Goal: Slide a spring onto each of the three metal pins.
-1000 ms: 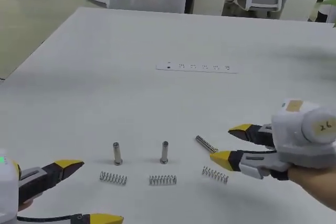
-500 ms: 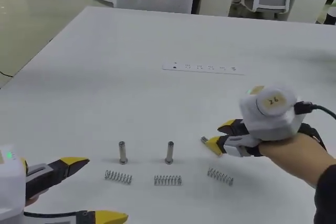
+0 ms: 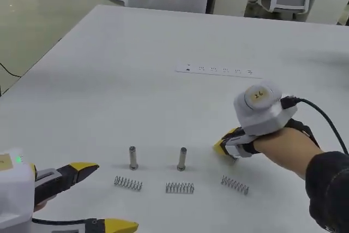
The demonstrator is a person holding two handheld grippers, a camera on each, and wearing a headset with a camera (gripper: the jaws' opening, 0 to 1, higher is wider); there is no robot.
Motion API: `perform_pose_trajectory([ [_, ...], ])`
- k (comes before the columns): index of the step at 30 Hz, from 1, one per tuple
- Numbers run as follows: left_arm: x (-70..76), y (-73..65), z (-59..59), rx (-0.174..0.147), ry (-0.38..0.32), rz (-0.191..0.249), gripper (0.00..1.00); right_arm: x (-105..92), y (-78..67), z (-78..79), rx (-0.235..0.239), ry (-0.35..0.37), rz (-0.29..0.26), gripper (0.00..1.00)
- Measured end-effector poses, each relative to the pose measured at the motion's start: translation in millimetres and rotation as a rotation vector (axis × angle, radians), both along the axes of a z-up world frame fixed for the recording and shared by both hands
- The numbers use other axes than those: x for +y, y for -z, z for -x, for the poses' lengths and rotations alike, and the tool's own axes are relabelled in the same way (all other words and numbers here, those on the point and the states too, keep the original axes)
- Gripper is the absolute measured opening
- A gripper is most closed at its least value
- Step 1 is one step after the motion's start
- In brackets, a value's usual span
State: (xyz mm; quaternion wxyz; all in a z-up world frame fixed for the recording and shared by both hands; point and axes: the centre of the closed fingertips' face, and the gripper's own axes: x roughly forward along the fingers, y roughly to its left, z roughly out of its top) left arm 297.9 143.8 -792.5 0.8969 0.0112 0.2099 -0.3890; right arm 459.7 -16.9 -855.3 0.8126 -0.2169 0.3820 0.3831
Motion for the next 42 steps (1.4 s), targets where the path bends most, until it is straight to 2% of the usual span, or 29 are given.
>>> perform_pose_trajectory([
  [9,0.9,0.8,-0.3,0.003,0.001,-0.001,0.76,-3.9,8.6,-1.1,0.034,0.023,0.021,0.13],
  [10,1.1,0.8,-0.2,0.004,0.0,-0.002,0.76,-2.2,7.4,-0.3,0.043,0.028,0.0,0.12],
  [16,0.8,0.7,-0.2,0.004,0.002,-0.004,0.75,-2.2,7.8,0.3,0.055,0.037,-0.002,0.06],
  [23,1.7,-0.4,-1.2,0.0,-0.002,-0.001,0.75,-6.1,6.8,6.2,0.086,0.07,-0.014,0.05],
  [30,0.3,0.1,-0.4,0.002,0.005,-0.005,0.75,-14.2,-5.4,20.1,0.085,0.08,-0.043,0.05],
  [36,-1.0,0.4,0.6,0.003,0.01,-0.009,0.75,-19.4,-22.3,30.9,0.051,0.084,-0.068,0.05],
  [42,-0.9,0.5,0.7,0.001,0.01,-0.011,0.74,-19.4,-30.8,39.2,0.027,0.079,-0.088,0.05],
])
